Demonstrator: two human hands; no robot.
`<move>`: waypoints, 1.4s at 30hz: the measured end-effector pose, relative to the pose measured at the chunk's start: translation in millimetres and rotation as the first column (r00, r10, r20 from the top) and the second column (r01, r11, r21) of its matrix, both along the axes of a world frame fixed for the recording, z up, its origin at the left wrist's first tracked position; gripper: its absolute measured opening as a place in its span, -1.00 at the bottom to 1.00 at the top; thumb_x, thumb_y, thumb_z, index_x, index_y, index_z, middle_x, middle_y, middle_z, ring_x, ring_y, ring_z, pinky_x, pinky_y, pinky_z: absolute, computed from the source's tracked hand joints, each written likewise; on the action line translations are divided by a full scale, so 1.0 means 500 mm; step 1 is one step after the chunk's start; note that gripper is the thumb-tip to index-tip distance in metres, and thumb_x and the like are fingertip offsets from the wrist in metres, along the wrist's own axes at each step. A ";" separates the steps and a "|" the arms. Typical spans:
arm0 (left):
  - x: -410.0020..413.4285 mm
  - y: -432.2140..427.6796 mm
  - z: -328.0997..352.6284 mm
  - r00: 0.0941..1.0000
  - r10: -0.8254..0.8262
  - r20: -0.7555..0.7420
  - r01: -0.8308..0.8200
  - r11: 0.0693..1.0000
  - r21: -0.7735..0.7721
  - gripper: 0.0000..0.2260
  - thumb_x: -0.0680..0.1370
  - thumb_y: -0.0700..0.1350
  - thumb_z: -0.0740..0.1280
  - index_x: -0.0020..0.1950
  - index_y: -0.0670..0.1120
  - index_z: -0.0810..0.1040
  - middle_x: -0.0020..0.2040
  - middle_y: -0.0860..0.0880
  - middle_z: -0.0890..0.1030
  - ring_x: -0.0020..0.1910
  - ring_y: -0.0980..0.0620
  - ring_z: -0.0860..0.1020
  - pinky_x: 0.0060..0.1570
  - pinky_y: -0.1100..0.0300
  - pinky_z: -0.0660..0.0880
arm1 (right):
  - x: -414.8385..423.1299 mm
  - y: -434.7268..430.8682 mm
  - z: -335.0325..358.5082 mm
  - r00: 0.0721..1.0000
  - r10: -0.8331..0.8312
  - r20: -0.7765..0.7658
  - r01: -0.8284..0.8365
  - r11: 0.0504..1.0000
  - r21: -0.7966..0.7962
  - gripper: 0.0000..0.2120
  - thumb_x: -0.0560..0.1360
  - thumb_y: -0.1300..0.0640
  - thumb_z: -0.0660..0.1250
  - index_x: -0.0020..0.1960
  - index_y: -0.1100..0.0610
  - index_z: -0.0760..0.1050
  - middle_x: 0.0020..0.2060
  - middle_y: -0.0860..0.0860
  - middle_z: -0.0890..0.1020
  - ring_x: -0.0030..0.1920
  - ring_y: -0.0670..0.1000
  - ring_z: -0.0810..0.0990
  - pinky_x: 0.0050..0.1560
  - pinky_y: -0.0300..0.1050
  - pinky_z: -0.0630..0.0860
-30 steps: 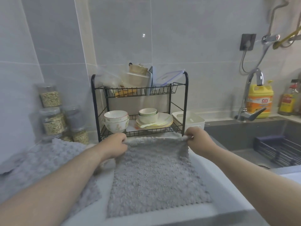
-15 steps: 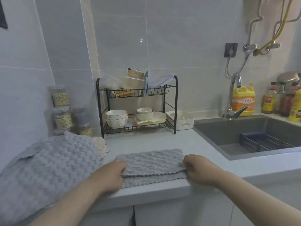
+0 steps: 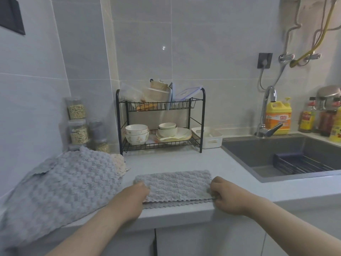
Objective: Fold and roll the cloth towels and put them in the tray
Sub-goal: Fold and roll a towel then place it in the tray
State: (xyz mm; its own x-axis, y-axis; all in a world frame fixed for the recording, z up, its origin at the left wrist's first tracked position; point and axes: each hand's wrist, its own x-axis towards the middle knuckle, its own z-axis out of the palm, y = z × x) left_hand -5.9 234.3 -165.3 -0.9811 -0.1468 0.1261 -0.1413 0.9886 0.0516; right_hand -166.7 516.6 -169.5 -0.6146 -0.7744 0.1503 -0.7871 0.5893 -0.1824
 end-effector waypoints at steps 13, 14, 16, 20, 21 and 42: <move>0.039 0.000 0.012 0.987 -0.154 -0.048 0.146 0.979 -0.142 -0.76 0.42 -0.33 0.14 -0.06 -0.01 0.35 -0.11 0.06 0.35 -0.08 0.02 0.39 -0.15 0.13 0.39 | 0.001 -0.004 -0.009 0.999 -0.005 0.031 0.006 1.000 -0.030 -0.80 0.35 0.16 0.22 -0.31 -0.07 0.24 -0.16 -0.21 0.31 -0.17 -0.13 0.39 -0.16 -0.47 0.26; 0.040 -0.003 0.011 0.993 -0.119 0.003 0.119 0.989 -0.086 -0.79 0.42 -0.30 0.13 -0.07 -0.01 0.38 -0.09 0.07 0.36 -0.04 0.03 0.39 -0.10 0.13 0.41 | -0.001 -0.004 -0.011 0.999 -0.002 0.038 0.003 0.999 -0.031 -0.79 0.35 0.16 0.22 -0.32 -0.07 0.24 -0.16 -0.22 0.31 -0.19 -0.17 0.38 -0.15 -0.47 0.26; 0.043 -0.004 0.017 0.997 -0.067 0.035 0.066 0.998 0.019 -0.87 0.42 -0.19 0.15 -0.12 -0.01 0.44 -0.09 0.08 0.39 -0.02 0.06 0.40 -0.04 0.17 0.43 | -0.004 -0.003 -0.011 0.998 -0.005 0.070 0.005 1.000 -0.009 -0.83 0.35 0.16 0.23 -0.32 -0.03 0.27 -0.15 -0.20 0.33 -0.17 -0.19 0.40 -0.13 -0.45 0.27; 0.035 -0.007 0.027 0.978 -0.026 -0.207 0.044 0.995 0.086 -0.69 0.53 0.01 0.05 -0.05 -0.02 0.57 0.00 0.11 0.47 0.06 0.10 0.41 0.08 0.21 0.40 | 0.002 -0.006 0.029 0.993 -0.114 0.041 0.120 0.973 -0.198 -0.88 0.33 -0.01 0.16 -0.20 -0.01 0.43 0.09 -0.09 0.43 0.10 -0.02 0.44 0.10 -0.23 0.30; 0.026 -0.006 0.030 0.974 -0.003 -0.225 0.034 0.990 0.137 -0.68 0.59 0.01 0.05 0.10 0.00 0.57 0.13 0.13 0.47 0.17 0.10 0.40 0.19 0.22 0.37 | 0.005 -0.019 0.042 0.988 -0.152 -0.025 0.141 0.960 -0.243 -0.80 0.37 -0.03 0.14 -0.10 -0.01 0.48 0.18 -0.06 0.43 0.18 0.01 0.41 0.16 -0.17 0.29; -0.103 -0.056 -0.030 0.977 0.176 -0.116 -0.092 0.851 0.517 -0.43 0.53 0.24 0.19 0.51 0.11 0.22 0.55 0.11 0.14 0.53 0.11 0.05 0.49 0.02 0.05 | -0.027 -0.165 0.023 0.931 -0.145 0.335 0.249 0.923 -0.294 -0.64 0.56 -0.06 0.23 0.26 0.12 0.51 0.24 0.04 0.54 0.30 0.07 0.46 0.22 -0.14 0.32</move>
